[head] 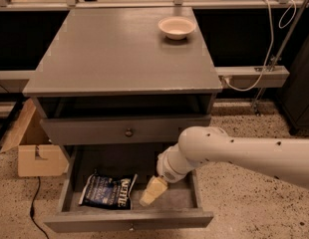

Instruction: Pick blue chip bag from middle drawer and place on counter

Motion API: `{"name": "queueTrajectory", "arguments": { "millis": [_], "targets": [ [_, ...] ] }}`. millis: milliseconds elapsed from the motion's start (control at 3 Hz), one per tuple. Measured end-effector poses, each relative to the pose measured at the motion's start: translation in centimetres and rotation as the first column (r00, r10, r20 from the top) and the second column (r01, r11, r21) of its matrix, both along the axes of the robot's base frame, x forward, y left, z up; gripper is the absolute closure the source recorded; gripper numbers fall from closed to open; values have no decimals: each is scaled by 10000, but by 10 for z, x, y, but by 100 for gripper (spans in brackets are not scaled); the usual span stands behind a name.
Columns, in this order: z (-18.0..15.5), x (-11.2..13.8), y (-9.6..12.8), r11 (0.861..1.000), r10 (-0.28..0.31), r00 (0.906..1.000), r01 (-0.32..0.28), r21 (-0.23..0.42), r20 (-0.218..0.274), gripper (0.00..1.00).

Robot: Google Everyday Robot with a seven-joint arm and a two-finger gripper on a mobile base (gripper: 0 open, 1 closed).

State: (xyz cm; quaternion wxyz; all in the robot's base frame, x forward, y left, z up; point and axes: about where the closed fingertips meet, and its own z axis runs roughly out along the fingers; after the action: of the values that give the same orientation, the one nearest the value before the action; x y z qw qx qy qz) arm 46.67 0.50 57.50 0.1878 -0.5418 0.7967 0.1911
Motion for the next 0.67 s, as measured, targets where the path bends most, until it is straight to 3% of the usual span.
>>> {"name": "queueTrajectory", "arguments": {
  "millis": [333, 667],
  "targets": [
    [-10, 5, 7, 9998, 133, 9999, -134, 115, 24, 0],
    [-30, 27, 32, 9970, 551, 9968, -580, 509, 580, 0]
  ]
}}
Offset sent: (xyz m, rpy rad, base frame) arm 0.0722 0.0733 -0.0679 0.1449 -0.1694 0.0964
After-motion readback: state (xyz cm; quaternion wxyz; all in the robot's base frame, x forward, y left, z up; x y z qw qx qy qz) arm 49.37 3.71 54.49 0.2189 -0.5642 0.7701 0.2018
